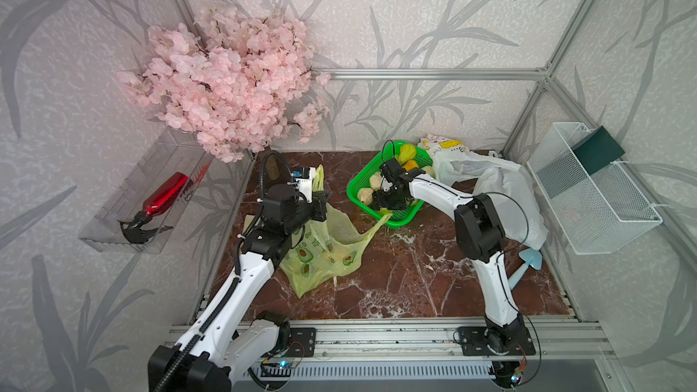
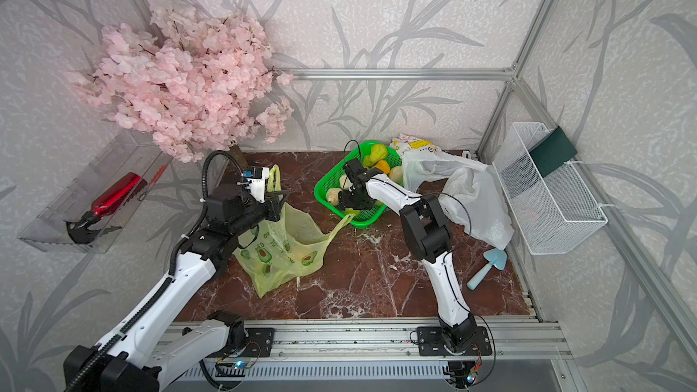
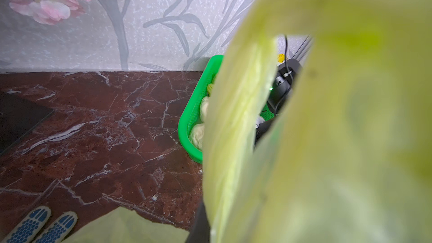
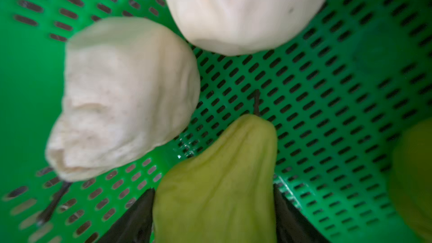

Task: Place the pears into plastic bags & tie knots
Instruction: Pick up the pear from the basket, then place the pear in the plastic bag.

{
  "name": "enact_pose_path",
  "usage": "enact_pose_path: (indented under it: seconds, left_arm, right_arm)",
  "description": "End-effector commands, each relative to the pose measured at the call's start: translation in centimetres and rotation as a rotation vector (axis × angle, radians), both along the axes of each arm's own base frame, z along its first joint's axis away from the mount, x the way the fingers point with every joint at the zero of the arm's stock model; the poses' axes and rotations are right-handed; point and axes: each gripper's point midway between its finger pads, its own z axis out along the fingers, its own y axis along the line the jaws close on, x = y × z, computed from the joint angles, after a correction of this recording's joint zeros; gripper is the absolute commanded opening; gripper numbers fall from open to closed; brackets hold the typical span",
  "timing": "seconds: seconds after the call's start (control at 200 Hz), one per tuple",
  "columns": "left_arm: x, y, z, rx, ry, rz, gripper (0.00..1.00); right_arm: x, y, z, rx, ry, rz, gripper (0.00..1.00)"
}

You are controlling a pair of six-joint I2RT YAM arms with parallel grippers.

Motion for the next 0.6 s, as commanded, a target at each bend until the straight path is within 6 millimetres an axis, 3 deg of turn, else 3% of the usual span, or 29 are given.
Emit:
enact_pose_path:
  seconds: [0.0,0.125,0.24,0.34,0.48,0.595]
  left_arm:
    - [0.1,-0.1,1.5,-0.012,-0.030,-0.009,0.00]
    - [0.3,-0.2,1.4,-0.016,-0.029,-0.011,0.00]
    - [0.6,-0.5,1.4,-0.031,-0.024,-0.019,0.00]
    - [0.9,-0.6,1.3,-0.023,-0.015,-0.023,0.00]
    - [1.0,-0.8,1.4,-0.023,-0.009,-0.033,0.00]
    - [0.8,-1.0,1.7,-0.036,-0.008,-0.041,0.00]
  right_arm:
    - [-0.4,-0.7,1.2,-0.034,-0.005,0.023,0.61]
    - [-0.2,-1.3,6.3,-0.013,-0.123,0.017,0.45]
    - [-0.9,-1.4,11.5,0.030,-0.229,0.029,0.42]
    - [-3.1,0.1,15.0,0.092,-0.293,0.077,0.42]
    - [-7.6,4.3,17.0,0.266,-0.324,0.137,0.39]
    - [-10.7,8.0,17.4,0.470,-0.298,0.142,0.34]
